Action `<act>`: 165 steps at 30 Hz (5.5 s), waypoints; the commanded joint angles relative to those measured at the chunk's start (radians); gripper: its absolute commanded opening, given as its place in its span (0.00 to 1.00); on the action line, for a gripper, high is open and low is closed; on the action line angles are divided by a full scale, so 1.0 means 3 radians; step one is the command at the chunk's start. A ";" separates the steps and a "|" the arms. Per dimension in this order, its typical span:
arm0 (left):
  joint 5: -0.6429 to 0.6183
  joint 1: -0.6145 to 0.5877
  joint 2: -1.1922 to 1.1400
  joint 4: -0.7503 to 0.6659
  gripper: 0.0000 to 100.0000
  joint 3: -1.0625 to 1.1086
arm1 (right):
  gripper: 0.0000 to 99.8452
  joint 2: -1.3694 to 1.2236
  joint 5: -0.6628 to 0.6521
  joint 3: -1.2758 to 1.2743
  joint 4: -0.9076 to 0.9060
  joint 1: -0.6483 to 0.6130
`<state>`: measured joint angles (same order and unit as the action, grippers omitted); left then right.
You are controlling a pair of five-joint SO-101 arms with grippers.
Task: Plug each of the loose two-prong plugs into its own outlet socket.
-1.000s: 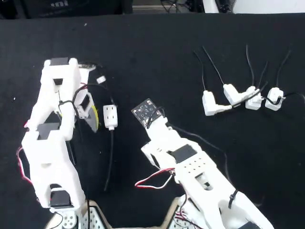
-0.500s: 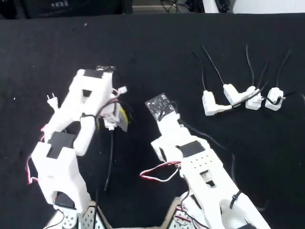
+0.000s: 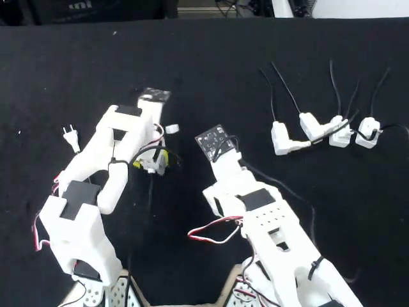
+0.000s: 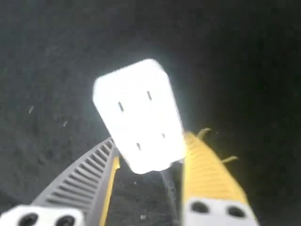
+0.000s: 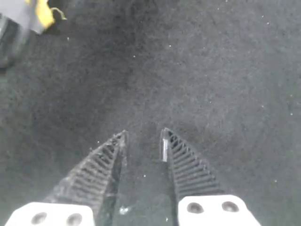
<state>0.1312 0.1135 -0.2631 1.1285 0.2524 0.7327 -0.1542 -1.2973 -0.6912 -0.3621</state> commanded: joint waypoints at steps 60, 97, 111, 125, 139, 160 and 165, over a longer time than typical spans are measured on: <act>0.0046 -0.1895 -0.1355 0.0471 0.28 -0.2677 | 0.11 -0.0003 0.0005 0.0176 -0.0010 0.0061; 0.0123 -0.1174 -0.0660 0.2117 0.03 -0.4370 | 0.11 0.0304 0.0460 0.0166 -0.0015 0.0522; -0.0813 0.0340 0.1181 0.1274 0.03 -0.1322 | 0.11 0.1348 0.0670 -0.0176 -0.0118 0.0926; -0.1990 0.1363 0.1580 -0.1105 0.04 0.0944 | 0.11 0.1404 0.1064 -0.0176 -0.0118 0.1304; -0.1857 0.0939 0.2153 -0.0793 0.27 0.1000 | 0.11 0.1389 0.1069 -0.0176 -0.0092 0.1289; 0.1800 -0.1061 0.2516 -0.0440 0.27 0.2289 | 0.11 0.1383 0.1043 -0.0396 0.0061 0.0174; 0.1780 -0.1118 0.2511 -0.1294 0.27 0.2565 | 0.11 0.1383 0.1043 -0.0396 0.0051 0.0174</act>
<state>0.6590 -0.2102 0.4641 0.9137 0.9828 1.1270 0.1557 -1.4216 -0.6974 -0.2931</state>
